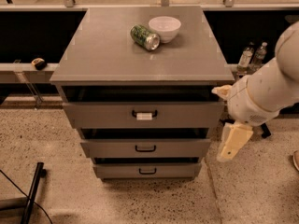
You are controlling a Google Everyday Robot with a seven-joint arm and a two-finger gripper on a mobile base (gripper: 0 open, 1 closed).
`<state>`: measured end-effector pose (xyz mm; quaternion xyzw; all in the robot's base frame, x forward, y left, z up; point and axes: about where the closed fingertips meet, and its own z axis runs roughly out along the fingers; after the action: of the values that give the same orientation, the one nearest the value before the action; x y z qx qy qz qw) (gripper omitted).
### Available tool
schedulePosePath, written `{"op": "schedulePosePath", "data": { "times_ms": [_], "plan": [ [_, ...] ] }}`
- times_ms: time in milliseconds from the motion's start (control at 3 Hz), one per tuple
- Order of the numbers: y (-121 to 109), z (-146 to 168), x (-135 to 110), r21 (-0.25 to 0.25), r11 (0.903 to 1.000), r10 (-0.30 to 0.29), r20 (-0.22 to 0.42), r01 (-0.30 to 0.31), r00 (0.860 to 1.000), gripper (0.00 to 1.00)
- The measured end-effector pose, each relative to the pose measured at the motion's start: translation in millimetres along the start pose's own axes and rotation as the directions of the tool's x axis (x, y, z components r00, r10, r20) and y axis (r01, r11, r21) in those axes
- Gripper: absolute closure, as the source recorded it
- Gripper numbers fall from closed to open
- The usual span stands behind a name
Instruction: Open top drawer
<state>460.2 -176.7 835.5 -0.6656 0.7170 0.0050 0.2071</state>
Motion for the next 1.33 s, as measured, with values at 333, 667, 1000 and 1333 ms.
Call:
{"op": "schedulePosePath", "data": {
  "times_ms": [333, 667, 1000, 1333],
  "plan": [
    [-14, 6, -3, 0.058, 0.9978, -0.032, 0.005, 0.031, 0.999, 0.0],
    [-14, 16, 4, 0.041, 0.998, -0.046, -0.049, 0.048, 0.998, 0.0],
    [-25, 56, 38, 0.028, 0.997, -0.067, -0.15, 0.072, 0.986, 0.0],
    [-46, 89, 69, 0.021, 0.991, -0.123, -0.246, 0.132, 0.961, 0.0]
  ]
}}
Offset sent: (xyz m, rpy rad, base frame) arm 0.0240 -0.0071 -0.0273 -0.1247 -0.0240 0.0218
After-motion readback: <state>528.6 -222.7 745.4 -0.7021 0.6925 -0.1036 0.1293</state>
